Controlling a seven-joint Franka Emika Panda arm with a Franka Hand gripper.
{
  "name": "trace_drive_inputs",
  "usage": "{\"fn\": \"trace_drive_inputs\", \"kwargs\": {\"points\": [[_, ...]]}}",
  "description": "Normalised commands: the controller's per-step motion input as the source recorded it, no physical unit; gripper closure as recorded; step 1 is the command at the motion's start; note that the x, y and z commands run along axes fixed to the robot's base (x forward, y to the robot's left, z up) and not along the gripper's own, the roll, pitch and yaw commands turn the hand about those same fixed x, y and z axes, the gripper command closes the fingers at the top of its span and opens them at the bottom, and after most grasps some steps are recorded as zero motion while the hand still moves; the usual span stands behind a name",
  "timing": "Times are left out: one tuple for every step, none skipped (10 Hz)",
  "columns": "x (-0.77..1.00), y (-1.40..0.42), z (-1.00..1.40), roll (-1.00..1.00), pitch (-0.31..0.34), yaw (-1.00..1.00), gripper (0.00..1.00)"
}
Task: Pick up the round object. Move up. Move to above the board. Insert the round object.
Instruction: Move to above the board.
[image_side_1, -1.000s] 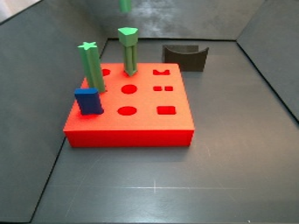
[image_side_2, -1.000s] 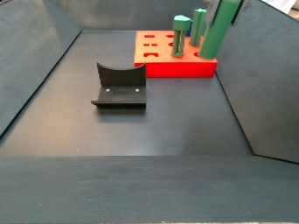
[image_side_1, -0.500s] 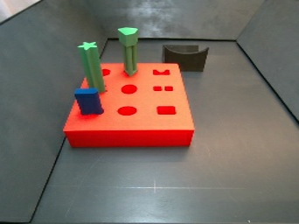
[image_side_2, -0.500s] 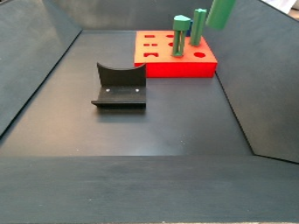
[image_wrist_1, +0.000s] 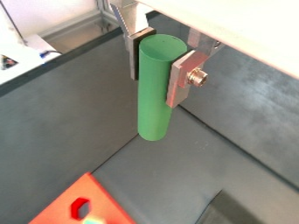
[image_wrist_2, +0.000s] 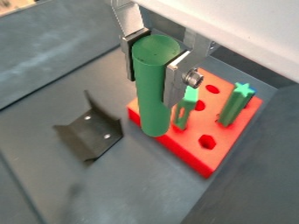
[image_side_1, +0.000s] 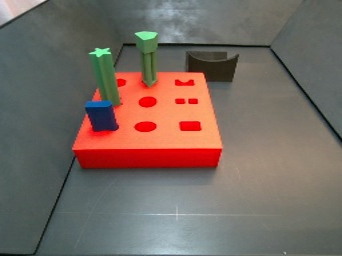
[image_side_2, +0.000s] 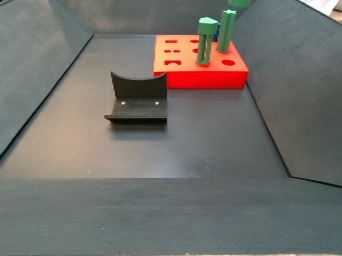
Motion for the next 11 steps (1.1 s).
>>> {"fn": "trace_drive_inputs", "kwargs": {"points": [[0.31,-1.00,0.09,0.10,0.262,-0.06,1.00],[0.31,-1.00,0.09,0.03,0.165,-0.03,1.00],[0.32,-1.00,0.09,0.01,0.130,-0.01,1.00],[0.32,-1.00,0.09,0.01,0.120,0.00,1.00],[0.34,-1.00,0.10,0.00,0.127,0.00,1.00],[0.34,-1.00,0.10,0.01,0.127,0.01,1.00],[0.36,-1.00,0.10,0.00,0.132,0.01,1.00],[0.37,-1.00,0.10,0.00,0.134,0.01,1.00],[0.38,-1.00,0.11,0.01,0.141,0.01,1.00],[0.41,-1.00,0.11,0.01,0.137,0.01,1.00],[0.34,-0.75,0.09,0.02,0.140,0.01,1.00]]}}
